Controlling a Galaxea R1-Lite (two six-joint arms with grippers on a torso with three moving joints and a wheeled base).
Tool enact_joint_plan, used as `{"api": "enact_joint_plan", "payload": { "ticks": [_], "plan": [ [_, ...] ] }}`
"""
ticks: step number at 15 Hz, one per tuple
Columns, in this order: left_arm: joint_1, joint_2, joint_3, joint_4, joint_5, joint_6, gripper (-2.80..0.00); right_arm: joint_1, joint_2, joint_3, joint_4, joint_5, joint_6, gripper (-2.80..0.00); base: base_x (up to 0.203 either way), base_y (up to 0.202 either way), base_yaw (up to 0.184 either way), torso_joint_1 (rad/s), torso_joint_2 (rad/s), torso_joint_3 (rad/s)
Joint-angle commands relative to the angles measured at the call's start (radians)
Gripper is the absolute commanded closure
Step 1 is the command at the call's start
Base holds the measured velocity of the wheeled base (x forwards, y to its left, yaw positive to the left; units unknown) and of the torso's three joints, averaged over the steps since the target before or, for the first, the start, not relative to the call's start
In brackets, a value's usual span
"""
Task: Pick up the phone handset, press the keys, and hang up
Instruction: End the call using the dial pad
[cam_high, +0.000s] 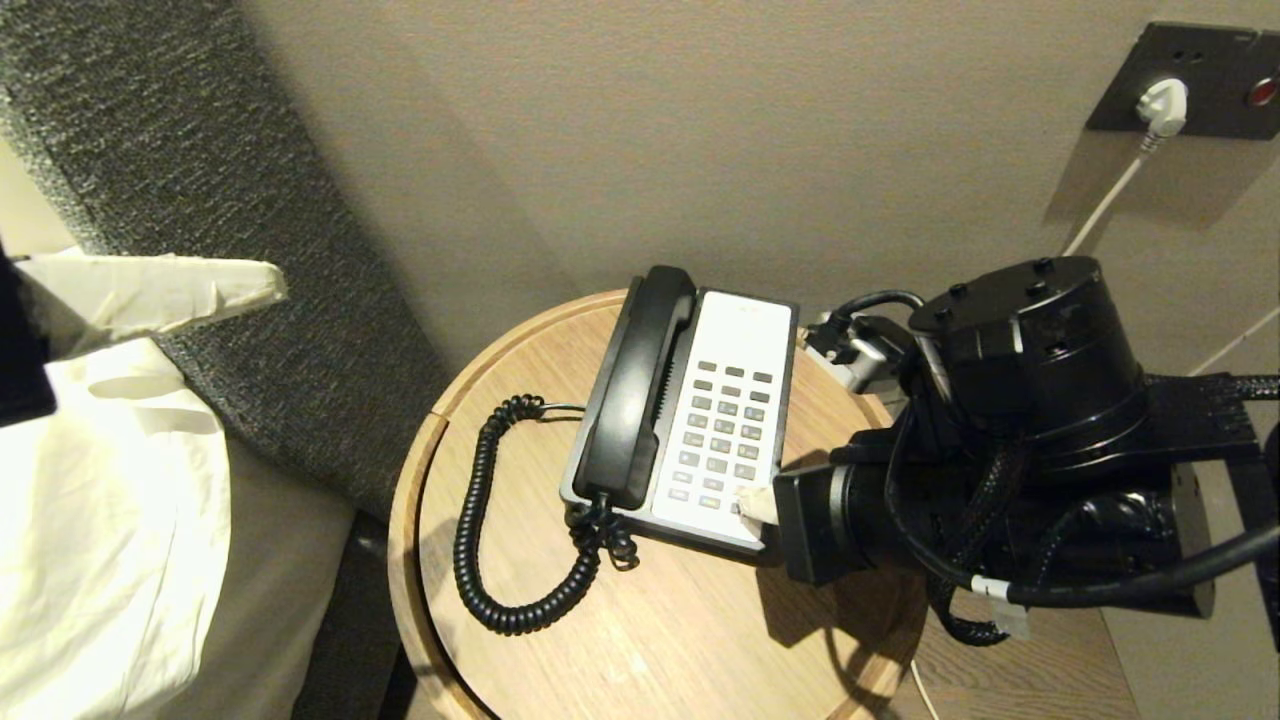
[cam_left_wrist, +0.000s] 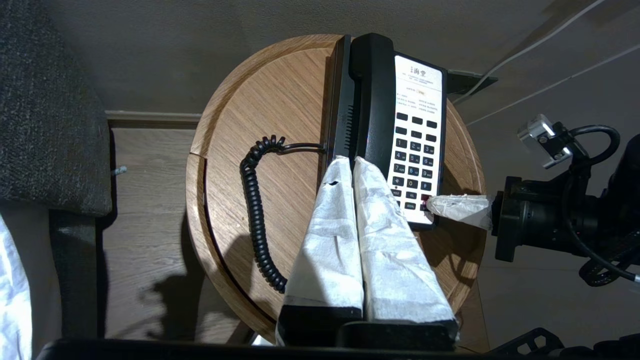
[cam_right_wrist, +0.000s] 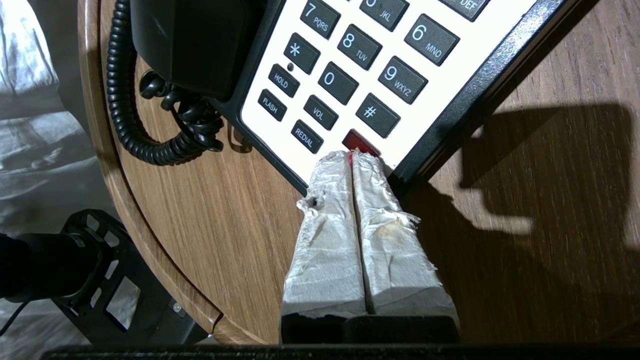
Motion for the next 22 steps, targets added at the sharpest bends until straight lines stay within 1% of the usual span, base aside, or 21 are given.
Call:
{"api": "enact_joint_plan", "payload": {
  "ticks": [1, 9, 22],
  "plan": [
    [-0.001, 0.001, 0.000, 0.002, 0.003, -0.003, 0.00, 0.000, 0.006, 0.000, 0.002, -0.001, 0.001, 0.00, 0.000, 0.000, 0.000, 0.000, 0.00, 0.000],
    [0.001, -0.016, 0.033, -0.007, -0.005, -0.003, 0.00, 0.000, 0.026, 0.011, -0.004, -0.007, -0.001, 0.00, 0.000, 0.000, 0.000, 0.000, 0.00, 0.000],
    [0.006, -0.023, 0.050, -0.008, -0.006, -0.004, 0.00, 0.005, -0.010, 0.004, 0.007, 0.004, 0.007, 0.00, 0.000, 0.000, 0.000, 0.000, 0.00, 0.000]
  ]
}}
